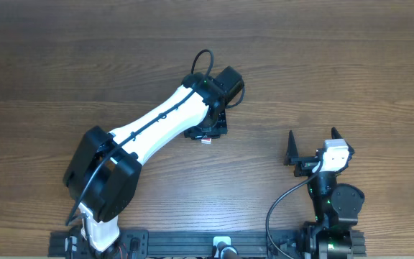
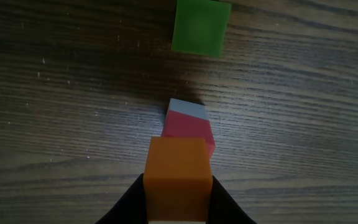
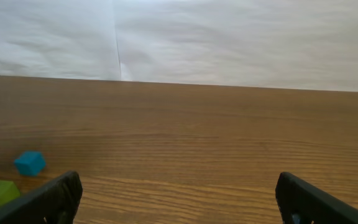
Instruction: Stack Cubes
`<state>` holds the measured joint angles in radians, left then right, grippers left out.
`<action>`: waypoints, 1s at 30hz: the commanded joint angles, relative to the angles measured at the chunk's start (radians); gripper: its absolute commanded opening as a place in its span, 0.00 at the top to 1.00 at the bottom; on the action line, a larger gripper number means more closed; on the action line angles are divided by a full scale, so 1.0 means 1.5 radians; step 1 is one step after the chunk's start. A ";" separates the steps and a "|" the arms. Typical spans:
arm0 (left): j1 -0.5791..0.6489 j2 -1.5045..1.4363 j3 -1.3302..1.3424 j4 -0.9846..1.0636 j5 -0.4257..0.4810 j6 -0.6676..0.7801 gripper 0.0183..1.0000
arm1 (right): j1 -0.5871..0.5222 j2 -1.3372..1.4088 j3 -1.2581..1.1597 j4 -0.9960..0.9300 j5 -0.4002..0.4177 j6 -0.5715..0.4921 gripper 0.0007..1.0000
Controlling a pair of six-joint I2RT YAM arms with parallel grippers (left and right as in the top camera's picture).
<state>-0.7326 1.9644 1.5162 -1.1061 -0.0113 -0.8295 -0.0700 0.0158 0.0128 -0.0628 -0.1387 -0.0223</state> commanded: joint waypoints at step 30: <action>-0.006 0.019 -0.005 0.008 0.007 0.010 0.54 | 0.004 -0.007 -0.005 -0.001 0.003 0.004 0.01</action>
<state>-0.7391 1.9770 1.5162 -1.0958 -0.0071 -0.8215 -0.0700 0.0154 0.0128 -0.0628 -0.1390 -0.0223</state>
